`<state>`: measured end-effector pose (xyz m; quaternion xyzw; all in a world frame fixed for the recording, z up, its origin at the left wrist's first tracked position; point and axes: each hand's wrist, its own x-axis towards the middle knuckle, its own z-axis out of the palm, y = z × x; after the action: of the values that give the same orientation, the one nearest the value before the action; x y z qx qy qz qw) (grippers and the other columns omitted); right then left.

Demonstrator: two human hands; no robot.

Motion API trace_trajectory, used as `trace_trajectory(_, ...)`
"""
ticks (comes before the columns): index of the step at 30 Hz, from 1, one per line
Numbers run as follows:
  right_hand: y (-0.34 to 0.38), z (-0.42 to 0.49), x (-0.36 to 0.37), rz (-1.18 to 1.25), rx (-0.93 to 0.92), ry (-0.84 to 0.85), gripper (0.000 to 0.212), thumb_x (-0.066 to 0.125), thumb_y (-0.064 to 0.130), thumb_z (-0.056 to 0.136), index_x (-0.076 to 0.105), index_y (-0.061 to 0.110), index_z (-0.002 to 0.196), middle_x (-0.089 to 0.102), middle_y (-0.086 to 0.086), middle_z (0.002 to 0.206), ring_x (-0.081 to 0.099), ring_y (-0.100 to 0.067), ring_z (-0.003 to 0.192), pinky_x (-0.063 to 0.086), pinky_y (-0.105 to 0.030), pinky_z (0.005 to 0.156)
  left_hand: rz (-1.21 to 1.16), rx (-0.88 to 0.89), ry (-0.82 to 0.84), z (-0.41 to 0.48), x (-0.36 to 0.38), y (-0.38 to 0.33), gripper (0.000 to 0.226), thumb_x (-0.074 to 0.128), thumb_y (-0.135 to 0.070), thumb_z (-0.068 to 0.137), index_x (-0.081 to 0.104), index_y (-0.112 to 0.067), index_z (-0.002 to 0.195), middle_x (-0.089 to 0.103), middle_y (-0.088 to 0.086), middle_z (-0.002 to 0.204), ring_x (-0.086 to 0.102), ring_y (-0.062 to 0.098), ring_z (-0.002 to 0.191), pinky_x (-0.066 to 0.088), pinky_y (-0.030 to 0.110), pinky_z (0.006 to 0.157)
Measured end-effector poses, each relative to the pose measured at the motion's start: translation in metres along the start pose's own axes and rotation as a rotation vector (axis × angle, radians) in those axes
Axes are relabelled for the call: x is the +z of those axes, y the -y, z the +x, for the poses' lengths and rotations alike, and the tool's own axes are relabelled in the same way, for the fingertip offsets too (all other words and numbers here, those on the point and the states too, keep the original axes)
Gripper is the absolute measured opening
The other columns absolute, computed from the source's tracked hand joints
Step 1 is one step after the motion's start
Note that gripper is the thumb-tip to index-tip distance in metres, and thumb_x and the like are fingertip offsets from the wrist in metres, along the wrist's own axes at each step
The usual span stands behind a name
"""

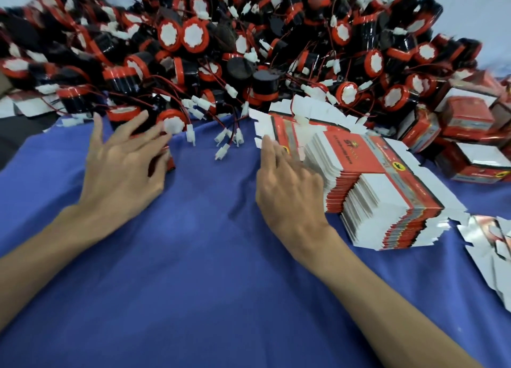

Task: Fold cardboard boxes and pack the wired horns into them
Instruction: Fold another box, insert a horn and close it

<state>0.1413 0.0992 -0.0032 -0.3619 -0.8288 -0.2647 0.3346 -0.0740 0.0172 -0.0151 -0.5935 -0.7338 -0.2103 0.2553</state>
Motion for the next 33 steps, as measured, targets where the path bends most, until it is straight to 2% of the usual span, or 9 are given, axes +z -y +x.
trace_trajectory(2,0.009,-0.001,-0.002,0.228,-0.095,-0.252,0.032,0.045,0.0,0.09,0.066,-0.005,0.114,0.073,-0.013,0.103,0.072,-0.019,0.092,0.056,-0.027,0.077,-0.161,0.096,-0.119,0.0,-0.005,-0.006,0.031,0.05,-0.02,0.096,0.069,-0.005,0.115,0.061,0.003,0.131,0.051,0.022,0.129,0.021,0.053,0.117)
trace_trajectory(5,0.031,-0.004,-0.009,0.562,-0.211,-0.399,0.034,0.036,-0.004,0.093,0.047,-0.008,0.124,0.065,-0.019,0.118,0.065,-0.024,0.11,0.055,-0.03,0.088,-0.907,0.001,0.03,-0.004,-0.021,-0.033,0.027,0.049,-0.057,0.094,0.067,-0.045,0.11,0.063,-0.036,0.11,0.056,-0.013,0.105,0.043,0.01,0.092)
trace_trajectory(9,0.037,-0.013,-0.012,0.818,-0.251,-0.196,0.044,0.04,-0.014,0.088,0.036,-0.005,0.13,0.061,-0.019,0.126,0.068,-0.026,0.097,0.052,-0.027,0.06,-1.473,-0.351,0.315,-0.021,-0.01,-0.051,0.072,0.075,-0.076,0.057,0.055,-0.048,0.12,0.063,-0.026,0.119,0.055,-0.002,0.119,0.049,0.014,0.088)
trace_trajectory(11,0.035,-0.014,-0.01,0.913,-0.215,-0.09,0.057,0.053,-0.02,0.08,0.037,-0.004,0.133,0.066,-0.016,0.119,0.065,-0.024,0.078,0.046,-0.029,0.049,-1.47,-0.397,0.327,-0.022,-0.007,-0.054,0.093,0.076,-0.077,0.051,0.042,-0.041,0.13,0.057,-0.023,0.131,0.048,0.0,0.128,0.044,0.019,0.097)
trace_trajectory(14,0.038,-0.017,-0.006,1.054,-0.123,0.01,0.062,0.058,-0.016,0.078,0.04,-0.004,0.136,0.069,-0.012,0.096,0.055,-0.017,0.067,0.046,-0.03,0.048,-1.349,-0.386,0.241,-0.019,-0.006,-0.056,0.093,0.078,-0.058,0.06,0.034,-0.029,0.136,0.062,-0.024,0.117,0.058,-0.011,0.108,0.046,0.007,0.084)
trace_trajectory(18,0.04,-0.019,-0.005,1.178,0.061,0.16,0.07,0.057,0.0,0.077,0.035,0.01,0.143,0.067,-0.003,0.116,0.064,-0.014,0.076,0.053,-0.033,0.057,-1.21,-0.357,0.24,-0.013,-0.004,-0.051,0.126,0.082,-0.055,0.053,0.011,-0.027,0.153,0.049,0.004,0.139,0.057,-0.001,0.116,0.048,0.013,0.091)
trace_trajectory(23,0.037,-0.013,0.0,1.348,0.264,0.335,0.053,0.053,0.006,0.091,0.038,0.009,0.141,0.066,0.005,0.103,0.064,-0.017,0.077,0.049,-0.018,0.06,-1.121,-0.398,0.234,-0.011,0.002,-0.044,0.086,0.063,-0.058,0.062,0.019,-0.059,0.137,0.045,0.006,0.136,0.051,0.015,0.123,0.043,0.024,0.097)
trace_trajectory(28,0.033,-0.011,0.004,1.37,0.338,0.404,0.058,0.05,0.0,0.089,0.033,0.011,0.144,0.066,0.001,0.093,0.06,-0.014,0.072,0.048,-0.02,0.056,-1.152,-0.397,0.189,-0.013,0.003,-0.045,0.088,0.07,-0.055,0.06,0.027,-0.052,0.138,0.047,-0.003,0.139,0.05,0.011,0.126,0.046,0.027,0.098)
trace_trajectory(33,0.028,-0.007,0.003,1.396,0.386,0.344,0.082,0.044,-0.014,0.078,0.022,0.02,0.15,0.065,-0.014,0.097,0.057,-0.028,0.077,0.049,-0.041,0.062,-1.278,-0.357,0.109,-0.013,-0.003,-0.049,0.088,0.071,-0.039,0.065,0.033,-0.038,0.144,0.059,-0.024,0.122,0.056,0.002,0.117,0.048,0.012,0.083)
